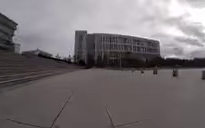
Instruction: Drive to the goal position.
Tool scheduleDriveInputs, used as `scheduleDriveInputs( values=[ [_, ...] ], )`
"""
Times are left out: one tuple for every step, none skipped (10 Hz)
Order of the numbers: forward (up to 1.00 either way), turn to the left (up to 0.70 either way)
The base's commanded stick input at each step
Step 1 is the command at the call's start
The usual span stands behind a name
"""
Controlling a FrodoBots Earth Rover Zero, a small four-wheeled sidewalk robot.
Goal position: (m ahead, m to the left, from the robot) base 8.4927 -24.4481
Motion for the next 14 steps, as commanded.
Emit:
scheduleDriveInputs(
  values=[
    [0.7, -0.25],
    [0.7, -0.2],
    [0.7, -0.08],
    [0.7, 0.0],
    [0.7, 0.0],
    [0.7, 0.0],
    [0.7, 0.0],
    [0.7, 0.0],
    [0.7, 0.0],
    [0.7, -0.12],
    [0.7, -0.26],
    [0.7, -0.29],
    [0.7, -0.29],
    [0.7, -0.29]
  ],
)
